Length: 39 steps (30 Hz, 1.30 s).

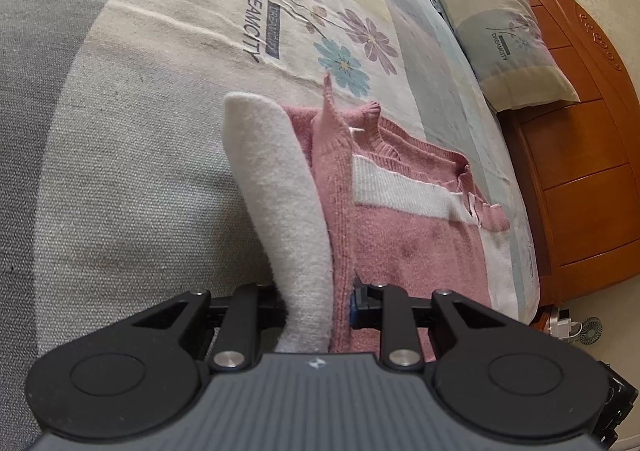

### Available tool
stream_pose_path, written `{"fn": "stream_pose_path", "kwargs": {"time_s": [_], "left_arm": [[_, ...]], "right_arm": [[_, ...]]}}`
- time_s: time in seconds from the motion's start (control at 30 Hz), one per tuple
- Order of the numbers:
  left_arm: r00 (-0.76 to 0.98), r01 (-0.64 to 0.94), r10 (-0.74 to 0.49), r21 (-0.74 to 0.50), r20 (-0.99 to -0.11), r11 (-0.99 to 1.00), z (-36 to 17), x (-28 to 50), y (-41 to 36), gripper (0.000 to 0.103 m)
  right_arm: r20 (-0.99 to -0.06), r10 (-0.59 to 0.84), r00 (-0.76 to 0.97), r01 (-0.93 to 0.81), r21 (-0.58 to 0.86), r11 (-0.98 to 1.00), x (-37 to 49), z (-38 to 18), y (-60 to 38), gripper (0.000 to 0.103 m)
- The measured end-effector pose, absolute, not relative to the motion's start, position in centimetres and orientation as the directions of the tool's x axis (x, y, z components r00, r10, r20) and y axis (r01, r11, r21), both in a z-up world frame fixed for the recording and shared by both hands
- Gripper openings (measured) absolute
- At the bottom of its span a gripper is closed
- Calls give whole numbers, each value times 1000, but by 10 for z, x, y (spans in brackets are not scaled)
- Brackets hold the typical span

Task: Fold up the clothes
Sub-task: 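Lift the white side edge with the left gripper and fold it over the pink front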

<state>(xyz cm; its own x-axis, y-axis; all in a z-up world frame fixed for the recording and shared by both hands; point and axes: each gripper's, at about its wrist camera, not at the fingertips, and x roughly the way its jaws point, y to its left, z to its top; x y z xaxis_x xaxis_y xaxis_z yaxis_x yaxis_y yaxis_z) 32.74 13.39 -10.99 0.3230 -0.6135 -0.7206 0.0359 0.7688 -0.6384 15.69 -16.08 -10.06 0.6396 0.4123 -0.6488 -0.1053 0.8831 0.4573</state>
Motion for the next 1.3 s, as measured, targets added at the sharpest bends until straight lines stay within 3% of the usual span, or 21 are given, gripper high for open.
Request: {"fn": "stream_pose_path", "kwargs": {"time_s": [0.37,1.3], "left_arm": [[314,36,-559,-579,-767,815,-88,325,122,20],[324,195,-658,-633,-680,749,15,319,8,20]], "right_arm": [[-586,355,728,-150,369,917,137,-69,-172,103],[-440,332,835,-115,451,885,94,-45,-250,103]]}}
